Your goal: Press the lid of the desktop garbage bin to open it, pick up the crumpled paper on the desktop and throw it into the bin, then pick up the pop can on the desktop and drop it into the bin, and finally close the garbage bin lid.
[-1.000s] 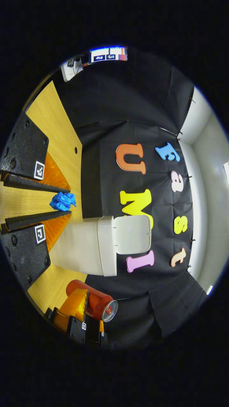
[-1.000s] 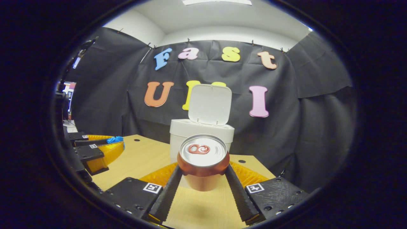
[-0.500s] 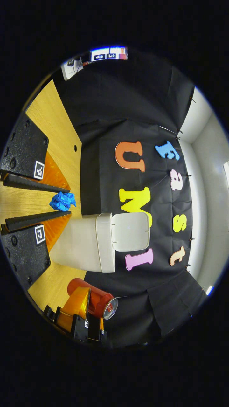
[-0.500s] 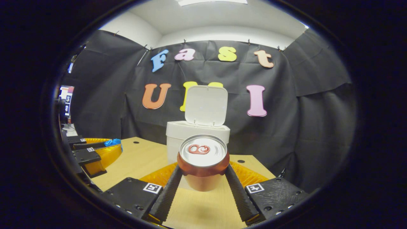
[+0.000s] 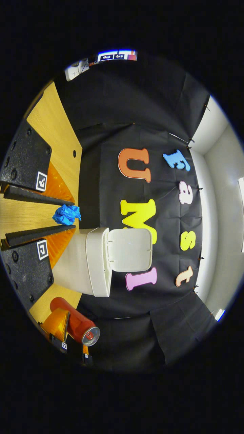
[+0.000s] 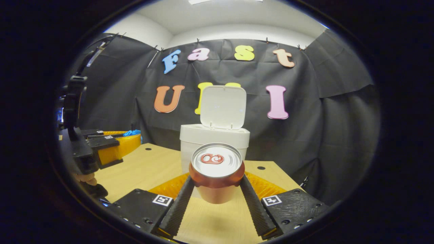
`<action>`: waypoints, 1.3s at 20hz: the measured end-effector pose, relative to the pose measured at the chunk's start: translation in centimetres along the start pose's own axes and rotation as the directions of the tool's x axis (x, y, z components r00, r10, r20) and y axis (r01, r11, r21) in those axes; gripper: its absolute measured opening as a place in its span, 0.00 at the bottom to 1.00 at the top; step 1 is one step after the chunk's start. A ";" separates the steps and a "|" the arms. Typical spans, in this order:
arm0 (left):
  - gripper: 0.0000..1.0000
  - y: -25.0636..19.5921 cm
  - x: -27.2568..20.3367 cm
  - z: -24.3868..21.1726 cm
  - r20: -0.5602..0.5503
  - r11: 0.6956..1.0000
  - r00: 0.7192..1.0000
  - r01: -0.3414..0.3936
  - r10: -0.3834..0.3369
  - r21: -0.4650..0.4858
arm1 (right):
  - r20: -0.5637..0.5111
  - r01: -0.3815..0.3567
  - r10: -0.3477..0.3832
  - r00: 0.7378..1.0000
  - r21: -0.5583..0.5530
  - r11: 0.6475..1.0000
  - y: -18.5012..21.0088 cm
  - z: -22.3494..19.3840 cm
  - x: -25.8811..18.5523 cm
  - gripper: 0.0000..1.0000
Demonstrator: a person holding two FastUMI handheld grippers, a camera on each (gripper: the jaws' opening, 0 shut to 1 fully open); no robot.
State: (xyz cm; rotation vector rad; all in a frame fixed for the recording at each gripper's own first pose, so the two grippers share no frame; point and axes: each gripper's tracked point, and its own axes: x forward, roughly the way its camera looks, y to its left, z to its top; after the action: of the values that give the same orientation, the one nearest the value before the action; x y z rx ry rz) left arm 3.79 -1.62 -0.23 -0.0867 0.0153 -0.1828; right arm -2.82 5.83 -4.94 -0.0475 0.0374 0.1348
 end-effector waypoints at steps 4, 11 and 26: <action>0.37 -0.6 2.6 0.8 -0.009 0.999 1.000 0.000 0.000 -0.037 | -0.015 -0.004 0.005 1.000 0.008 1.000 -0.2 -0.3 0.3 0.81; 0.34 -2.0 7.4 5.3 0.013 1.000 1.000 0.011 -0.011 0.018 | -0.038 0.026 -0.024 0.999 0.034 0.999 -1.9 -0.7 1.4 0.81; 0.38 -14.7 17.7 8.0 0.026 0.960 0.960 0.279 -0.280 0.018 | -0.016 0.049 -0.047 0.999 0.123 0.991 -6.4 1.6 0.7 0.81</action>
State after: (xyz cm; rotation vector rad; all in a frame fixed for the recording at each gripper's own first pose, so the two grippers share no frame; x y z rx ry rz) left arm 18.71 -18.56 8.85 -0.0766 -0.0269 -0.4648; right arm -1.25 -0.32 -3.11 0.0739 0.0577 0.0840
